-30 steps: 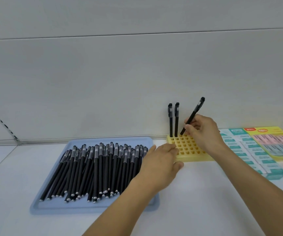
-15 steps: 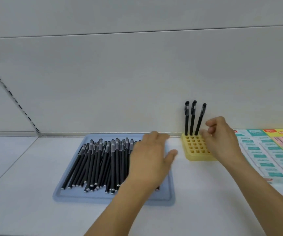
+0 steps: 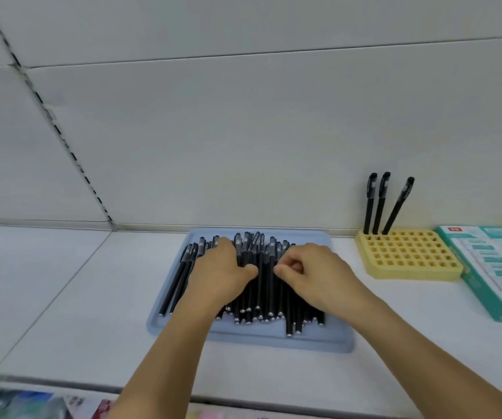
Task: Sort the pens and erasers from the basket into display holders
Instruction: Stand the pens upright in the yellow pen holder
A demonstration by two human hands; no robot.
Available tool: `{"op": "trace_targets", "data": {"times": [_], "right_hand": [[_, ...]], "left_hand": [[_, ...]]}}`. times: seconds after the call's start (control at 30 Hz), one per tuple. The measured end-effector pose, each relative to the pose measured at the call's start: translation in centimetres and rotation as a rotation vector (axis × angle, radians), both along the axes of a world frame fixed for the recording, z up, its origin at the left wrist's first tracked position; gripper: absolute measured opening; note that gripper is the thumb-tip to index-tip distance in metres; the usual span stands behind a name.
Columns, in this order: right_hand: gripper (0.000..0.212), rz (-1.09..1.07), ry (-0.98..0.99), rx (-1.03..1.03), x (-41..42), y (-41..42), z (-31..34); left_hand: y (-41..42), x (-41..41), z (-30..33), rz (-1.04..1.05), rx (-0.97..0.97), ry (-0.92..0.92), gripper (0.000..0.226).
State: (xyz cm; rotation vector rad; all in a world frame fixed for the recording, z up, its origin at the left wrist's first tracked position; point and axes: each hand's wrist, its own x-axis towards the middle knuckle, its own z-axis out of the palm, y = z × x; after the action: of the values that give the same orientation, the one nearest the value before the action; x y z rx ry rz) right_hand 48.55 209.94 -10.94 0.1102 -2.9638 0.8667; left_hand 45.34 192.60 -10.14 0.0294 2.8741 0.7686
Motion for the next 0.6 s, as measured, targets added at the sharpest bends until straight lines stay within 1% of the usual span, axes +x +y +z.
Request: {"op": "trace_targets", "data": {"times": [0.03,0.1,0.17,0.23,0.3,0.37,0.47,0.6], "right_hand": [[0.018,0.003,-0.007,-0.004,0.0,-0.6,-0.1],[0.018,-0.006,-0.01,-0.084,0.0,-1.4,-0.1],[0.019,-0.024,-0.032,-0.245,-0.1,-2.0,0.0],[0.017,-0.043,-0.08,-0.482,-0.2,-2.3,0.4],[0.016,-0.055,-0.112,-0.695,-0.1,-2.6,0.9],[0.013,-0.079,-0.088,-0.821,0.1,-2.6,1.3],[0.009,-0.132,-0.024,-0.952,0.6,-1.4,1.8],[0.006,-0.218,0.114,-0.961,1.5,1.9,2.3]], "left_hand": [[-0.3,-0.1,-0.1,0.003,0.061,-0.013,0.029],[-0.9,-0.1,-0.3,0.029,0.222,-0.013,0.015],[-1.5,0.2,-0.4,0.068,0.463,-0.015,0.018],[-1.7,0.8,0.0,0.057,0.711,-0.065,0.023],[-1.2,1.4,0.7,-0.005,0.87,-0.115,0.03],[-0.3,1.9,1.4,-0.108,0.901,-0.134,0.031],[1.5,2.4,1.9,-0.214,0.853,-0.126,0.029],[4.6,2.7,1.8,-0.215,0.794,-0.078,0.024]]}}
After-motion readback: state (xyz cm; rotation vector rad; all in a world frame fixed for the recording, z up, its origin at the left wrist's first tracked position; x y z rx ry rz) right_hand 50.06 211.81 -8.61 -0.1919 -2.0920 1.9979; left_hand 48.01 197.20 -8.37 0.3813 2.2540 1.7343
